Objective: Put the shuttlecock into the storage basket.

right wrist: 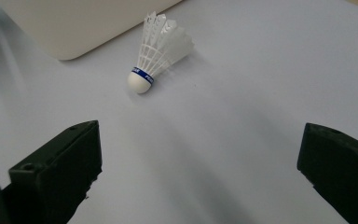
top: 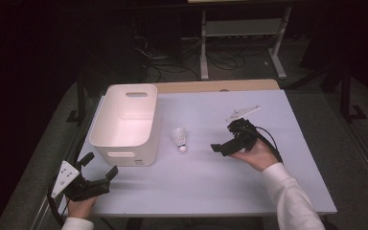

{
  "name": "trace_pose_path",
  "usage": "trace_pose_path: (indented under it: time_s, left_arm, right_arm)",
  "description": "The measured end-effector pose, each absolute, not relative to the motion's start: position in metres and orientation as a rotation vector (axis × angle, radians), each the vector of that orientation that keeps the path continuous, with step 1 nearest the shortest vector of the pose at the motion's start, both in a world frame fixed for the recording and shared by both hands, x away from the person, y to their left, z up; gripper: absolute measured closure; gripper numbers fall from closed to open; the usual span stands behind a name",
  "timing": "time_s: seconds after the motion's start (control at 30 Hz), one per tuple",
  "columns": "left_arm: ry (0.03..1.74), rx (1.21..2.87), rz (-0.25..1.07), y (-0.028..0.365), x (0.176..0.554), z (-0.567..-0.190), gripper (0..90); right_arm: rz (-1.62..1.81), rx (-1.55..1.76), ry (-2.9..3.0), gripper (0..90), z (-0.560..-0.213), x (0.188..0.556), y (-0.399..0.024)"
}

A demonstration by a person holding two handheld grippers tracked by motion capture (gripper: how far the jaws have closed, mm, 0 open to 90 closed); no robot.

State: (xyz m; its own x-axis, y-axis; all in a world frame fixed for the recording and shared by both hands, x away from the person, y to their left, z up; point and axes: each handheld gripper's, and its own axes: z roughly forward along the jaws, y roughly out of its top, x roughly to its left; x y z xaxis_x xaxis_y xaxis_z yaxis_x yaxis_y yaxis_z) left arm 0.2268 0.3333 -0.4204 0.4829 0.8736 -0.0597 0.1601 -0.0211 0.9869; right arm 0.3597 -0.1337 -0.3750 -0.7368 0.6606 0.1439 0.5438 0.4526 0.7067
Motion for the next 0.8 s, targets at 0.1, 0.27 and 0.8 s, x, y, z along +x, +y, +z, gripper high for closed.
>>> trace_pose_path:
  time_s: [0.1,0.27,0.8]
  left_arm:
    - [0.938,1.510,0.733,0.333,0.227,-0.420,0.0]
    - [0.934,1.514,0.733,0.333,0.227,-0.420,0.0]
    - [0.893,1.561,0.734,0.324,0.226,-0.421,0.0]
  right_arm:
    - [1.113,1.063,2.551,0.0,-0.377,0.363,-0.128]
    - [1.082,1.121,2.559,0.0,-0.379,0.367,-0.121]
    - [1.055,1.187,2.560,0.0,-0.384,0.376,-0.101]
